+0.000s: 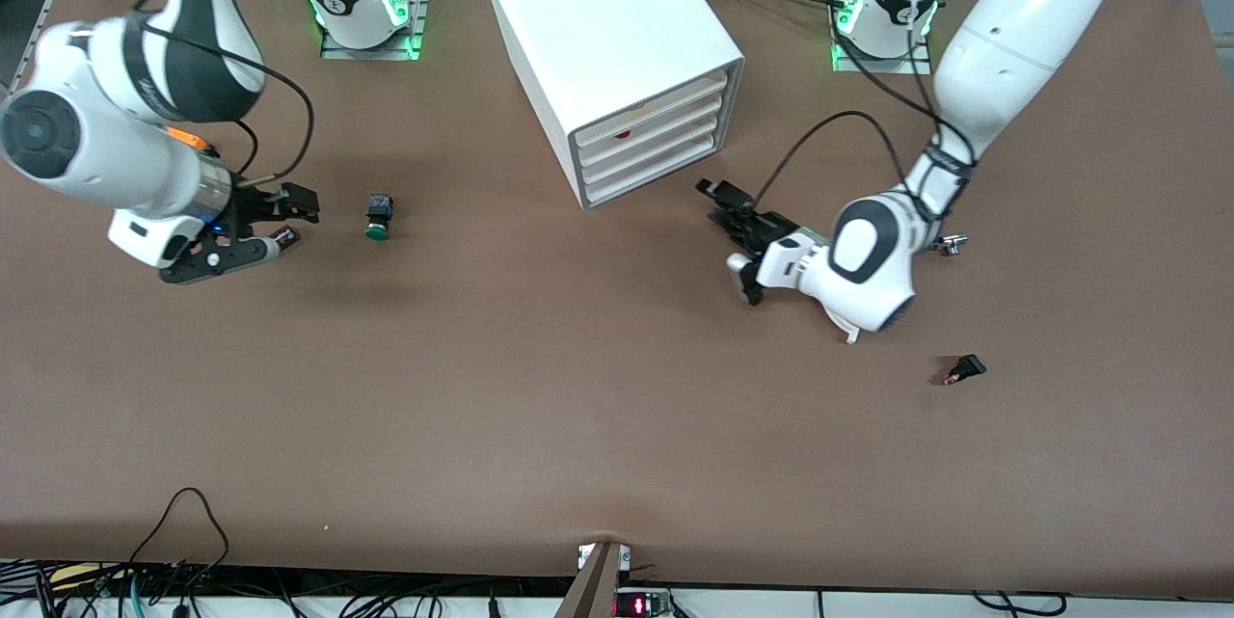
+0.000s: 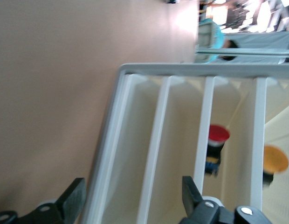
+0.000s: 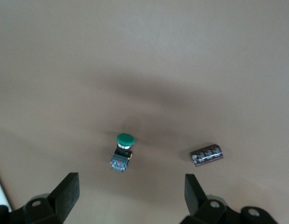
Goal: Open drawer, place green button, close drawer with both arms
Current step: 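Grasp the drawer handle with the left gripper while the right gripper grasps the button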
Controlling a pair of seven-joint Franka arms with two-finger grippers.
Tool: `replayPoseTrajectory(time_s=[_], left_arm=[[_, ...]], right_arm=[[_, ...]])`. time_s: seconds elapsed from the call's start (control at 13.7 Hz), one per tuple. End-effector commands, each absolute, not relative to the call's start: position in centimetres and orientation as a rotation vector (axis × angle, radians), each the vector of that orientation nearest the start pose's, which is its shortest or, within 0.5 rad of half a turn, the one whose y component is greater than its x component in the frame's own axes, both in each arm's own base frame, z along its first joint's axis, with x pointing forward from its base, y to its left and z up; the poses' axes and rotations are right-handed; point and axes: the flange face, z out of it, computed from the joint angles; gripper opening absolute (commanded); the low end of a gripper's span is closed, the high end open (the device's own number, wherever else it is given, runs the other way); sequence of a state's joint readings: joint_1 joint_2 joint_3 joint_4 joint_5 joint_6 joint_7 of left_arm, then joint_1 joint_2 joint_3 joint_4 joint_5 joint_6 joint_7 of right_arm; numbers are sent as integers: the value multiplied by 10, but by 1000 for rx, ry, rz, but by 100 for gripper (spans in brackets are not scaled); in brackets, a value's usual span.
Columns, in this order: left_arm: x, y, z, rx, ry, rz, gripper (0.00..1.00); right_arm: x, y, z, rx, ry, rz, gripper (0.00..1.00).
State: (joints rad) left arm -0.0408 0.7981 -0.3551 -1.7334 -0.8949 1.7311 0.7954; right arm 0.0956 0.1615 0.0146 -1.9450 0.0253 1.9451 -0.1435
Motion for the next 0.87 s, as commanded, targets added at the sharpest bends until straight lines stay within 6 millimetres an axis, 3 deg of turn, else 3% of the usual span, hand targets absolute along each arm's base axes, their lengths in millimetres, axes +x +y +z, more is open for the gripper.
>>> replayPoseTrajectory(time_s=[0.0, 0.15, 0.44, 0.8], left_arm=[[508, -329, 155, 1752, -573, -550, 76], [497, -345, 145, 1746, -565, -562, 68], [480, -350, 108, 1676, -584, -536, 61], [462, -358, 103, 1634, -552, -539, 48]], right_arm=[[542, 72, 349, -3095, -260, 233, 100], [525, 77, 318, -3106, -189, 225, 100], [495, 101, 271, -3113, -139, 240, 100], [466, 98, 218, -3112, -139, 226, 100]])
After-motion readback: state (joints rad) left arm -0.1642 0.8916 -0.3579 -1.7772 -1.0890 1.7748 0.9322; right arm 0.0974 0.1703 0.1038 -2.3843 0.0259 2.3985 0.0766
